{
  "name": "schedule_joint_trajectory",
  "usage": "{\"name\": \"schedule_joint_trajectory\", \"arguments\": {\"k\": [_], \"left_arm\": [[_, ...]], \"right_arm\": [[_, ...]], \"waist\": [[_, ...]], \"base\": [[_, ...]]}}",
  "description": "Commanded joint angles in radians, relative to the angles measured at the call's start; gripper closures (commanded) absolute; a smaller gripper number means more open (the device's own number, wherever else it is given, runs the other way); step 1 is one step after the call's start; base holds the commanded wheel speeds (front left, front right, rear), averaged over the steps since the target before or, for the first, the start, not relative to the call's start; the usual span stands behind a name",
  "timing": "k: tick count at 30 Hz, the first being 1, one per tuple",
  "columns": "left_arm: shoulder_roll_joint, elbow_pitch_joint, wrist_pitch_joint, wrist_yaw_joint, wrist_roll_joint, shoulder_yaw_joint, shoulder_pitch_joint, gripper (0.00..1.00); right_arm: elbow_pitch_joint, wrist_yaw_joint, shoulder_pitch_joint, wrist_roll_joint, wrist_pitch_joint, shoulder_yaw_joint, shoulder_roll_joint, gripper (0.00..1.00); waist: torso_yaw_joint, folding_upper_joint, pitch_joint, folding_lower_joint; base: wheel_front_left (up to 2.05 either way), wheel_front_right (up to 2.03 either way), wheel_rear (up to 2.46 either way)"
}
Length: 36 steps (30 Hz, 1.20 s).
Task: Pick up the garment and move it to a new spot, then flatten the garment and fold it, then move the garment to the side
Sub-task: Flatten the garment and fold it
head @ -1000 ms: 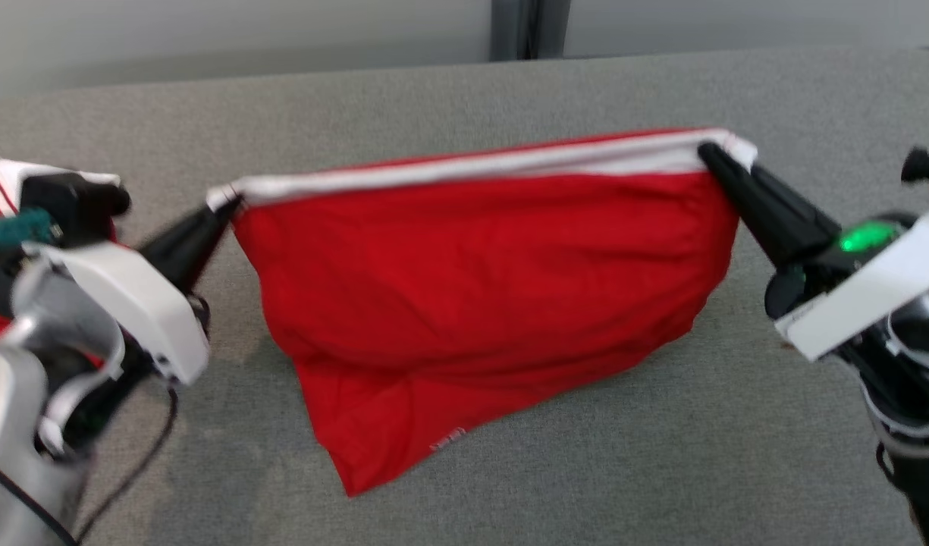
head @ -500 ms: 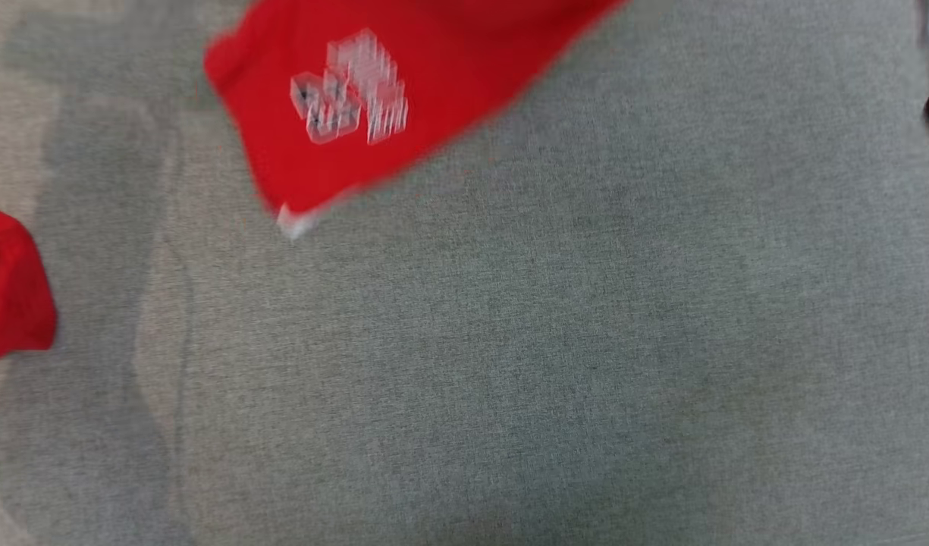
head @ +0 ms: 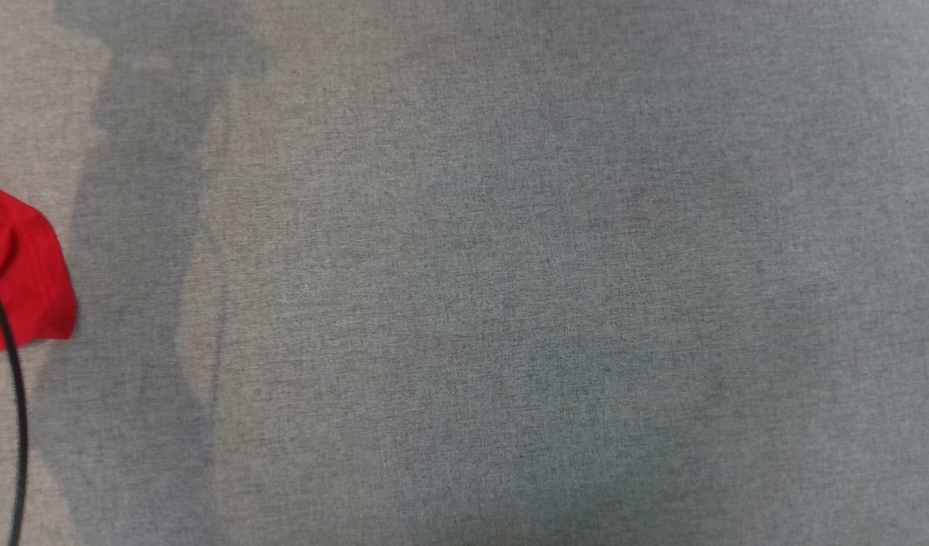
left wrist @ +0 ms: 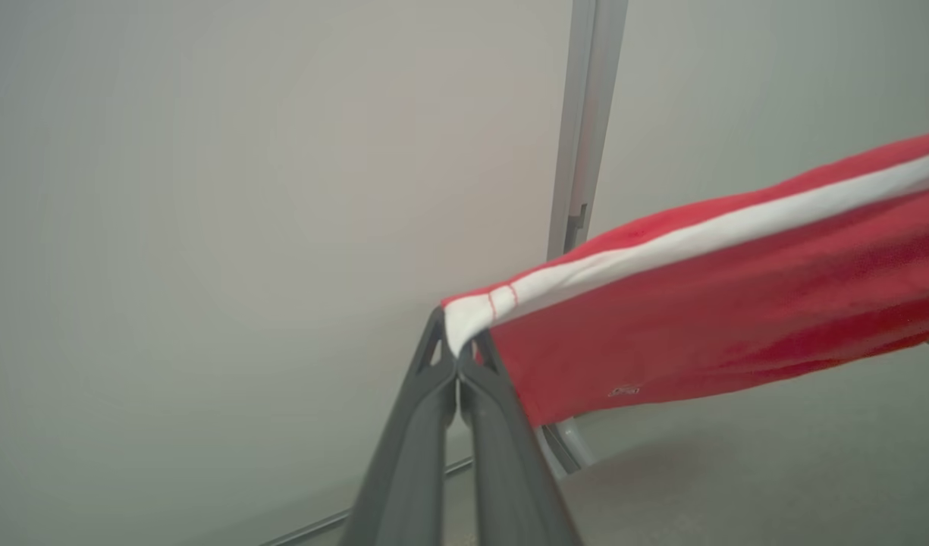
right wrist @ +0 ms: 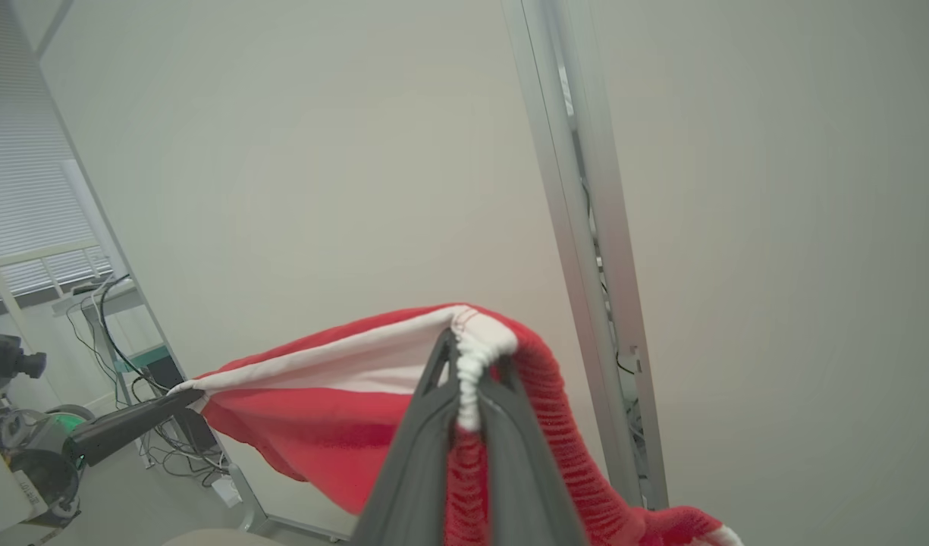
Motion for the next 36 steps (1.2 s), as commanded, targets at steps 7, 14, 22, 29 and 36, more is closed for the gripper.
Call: {"name": "schedule_joint_trajectory", "arguments": {"k": [7,14,22,29,36], "left_arm": [[0.097,-0.127,0.094,0.003,-0.282,-0.175,0.332,1.00],[0.185,-0.241,0.118,0.003,-0.400,-0.212,0.550,1.00],[0.273,-0.411,0.088,0.035,-0.471,-0.231,0.836,1.00],[0.325,-0.596,0.101,0.114,-0.521,-0.268,1.045,1.00],[0.386,-0.798,0.092,0.199,-0.610,-0.261,1.218,1.00]], "right_arm": [[-0.031,-0.001,0.267,0.134,0.006,0.266,-0.134,1.00],[-0.082,-0.001,0.396,0.222,-0.045,0.407,-0.193,1.00],[-0.177,-0.001,0.565,0.316,-0.110,0.552,-0.251,1.00],[-0.245,-0.001,0.725,0.347,-0.136,0.614,-0.325,1.00],[-0.351,0.000,0.873,0.365,-0.140,0.602,-0.406,1.00]], "waist": [[0.008,0.0000,-0.050,0.0000],[-0.005,0.0000,-0.109,0.0000],[-0.013,0.0000,-0.249,0.0000],[0.012,0.0000,-0.366,0.0000],[0.030,0.0000,-0.432,0.0000]], "base": [[0.00,0.00,0.00],[0.00,0.00,0.00],[0.00,0.00,0.00],[0.00,0.00,0.00],[0.00,0.00,0.00]]}}
